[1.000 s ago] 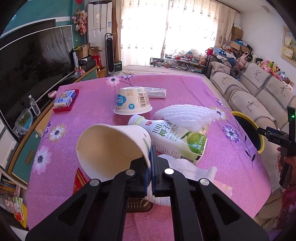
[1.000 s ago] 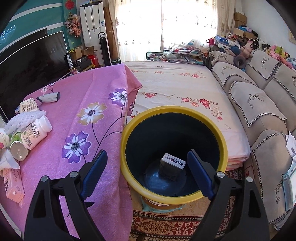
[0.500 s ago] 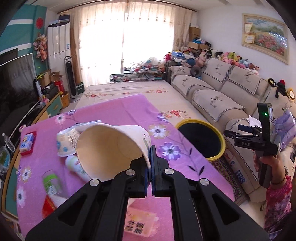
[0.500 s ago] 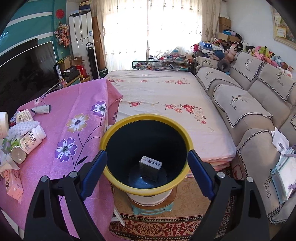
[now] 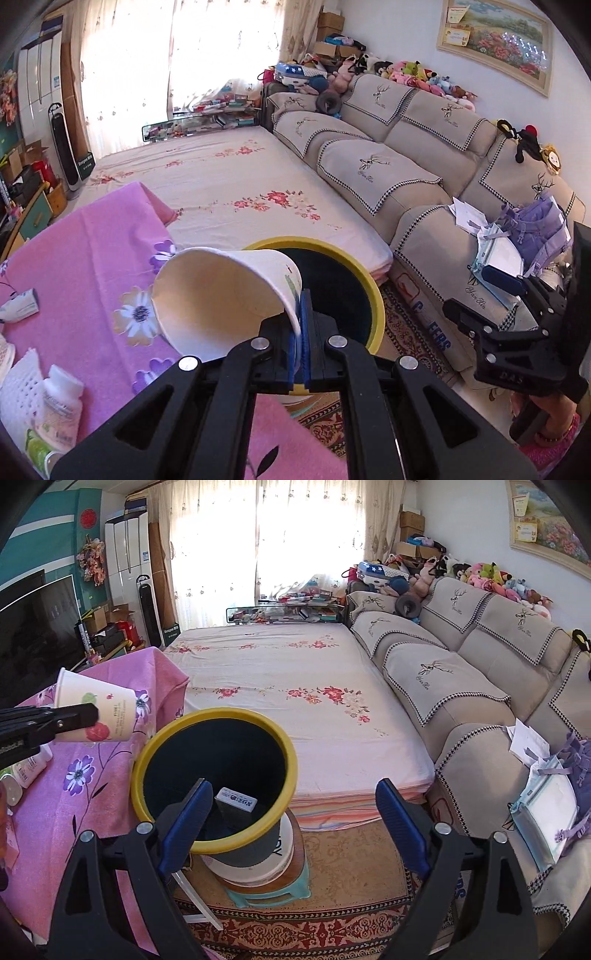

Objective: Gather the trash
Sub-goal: 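Carry the paper cup over the bin and release it with the left gripper, then grasp the white foam fruit net with the right gripper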

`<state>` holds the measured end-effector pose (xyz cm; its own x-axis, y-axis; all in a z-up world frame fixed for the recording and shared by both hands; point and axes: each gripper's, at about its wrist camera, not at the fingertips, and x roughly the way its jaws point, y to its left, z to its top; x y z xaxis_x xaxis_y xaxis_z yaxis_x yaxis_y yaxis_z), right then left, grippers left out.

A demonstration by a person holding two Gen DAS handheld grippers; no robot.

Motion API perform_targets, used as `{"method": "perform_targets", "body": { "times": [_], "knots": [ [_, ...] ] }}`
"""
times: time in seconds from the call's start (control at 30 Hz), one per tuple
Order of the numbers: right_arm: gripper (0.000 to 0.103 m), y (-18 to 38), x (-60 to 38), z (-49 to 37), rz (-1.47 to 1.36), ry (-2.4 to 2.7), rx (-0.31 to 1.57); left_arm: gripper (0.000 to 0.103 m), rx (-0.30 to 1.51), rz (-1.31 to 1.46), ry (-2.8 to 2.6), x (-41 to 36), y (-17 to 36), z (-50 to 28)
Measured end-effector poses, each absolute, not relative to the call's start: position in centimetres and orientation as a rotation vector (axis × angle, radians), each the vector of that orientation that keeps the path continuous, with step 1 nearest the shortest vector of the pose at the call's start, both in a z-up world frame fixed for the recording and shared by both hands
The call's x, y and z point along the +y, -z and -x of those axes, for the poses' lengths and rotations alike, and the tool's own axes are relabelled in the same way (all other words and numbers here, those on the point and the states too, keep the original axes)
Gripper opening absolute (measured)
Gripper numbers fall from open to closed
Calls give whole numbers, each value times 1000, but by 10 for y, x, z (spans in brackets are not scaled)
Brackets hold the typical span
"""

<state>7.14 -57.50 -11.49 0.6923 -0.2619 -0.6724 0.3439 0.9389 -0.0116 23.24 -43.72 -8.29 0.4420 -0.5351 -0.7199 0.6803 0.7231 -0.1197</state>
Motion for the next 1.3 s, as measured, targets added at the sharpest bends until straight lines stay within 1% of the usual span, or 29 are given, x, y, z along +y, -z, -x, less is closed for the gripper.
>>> {"method": "perform_targets", "body": {
  "times": [0.03,0.07,0.1,0.13,0.2,0.3,0.4,0.43,0.5,0.67,0.8,1.07,1.17,1.3],
  "knots": [
    [85,116,-580,-69,-124,347,733,5,824,-208,760,-450,90,-239],
    [85,117,-584,-68,-130,354,737,9,830,-215,755,-462,95,-245],
    [85,118,-587,-67,-136,360,740,21,836,-224,748,-472,104,-252],
    [85,119,-589,-65,-141,363,741,35,841,-227,745,-481,110,-258],
    [85,120,-592,-62,-148,366,742,53,840,-221,733,-490,115,-268],
    [86,122,-588,-59,-146,359,745,55,832,-183,724,-479,109,-270],
    [86,124,-581,-63,-140,340,760,67,783,-164,699,-444,89,-253],
    [86,126,-577,-64,-138,332,763,69,769,-158,690,-427,81,-245],
    [86,127,-568,-68,-134,314,770,69,748,-138,675,-387,66,-226],
    [86,127,-533,-82,-106,249,779,75,717,-61,614,-290,43,-191],
    [86,125,-493,-100,-77,155,792,83,664,-33,516,-212,31,-164],
    [86,116,-378,-146,-4,-127,805,84,646,11,245,-67,32,-133],
    [86,110,-331,-159,14,-254,807,84,644,50,185,-28,38,-126],
    [86,104,-277,-172,66,-373,789,84,640,75,147,0,43,-119]
  ]
}}
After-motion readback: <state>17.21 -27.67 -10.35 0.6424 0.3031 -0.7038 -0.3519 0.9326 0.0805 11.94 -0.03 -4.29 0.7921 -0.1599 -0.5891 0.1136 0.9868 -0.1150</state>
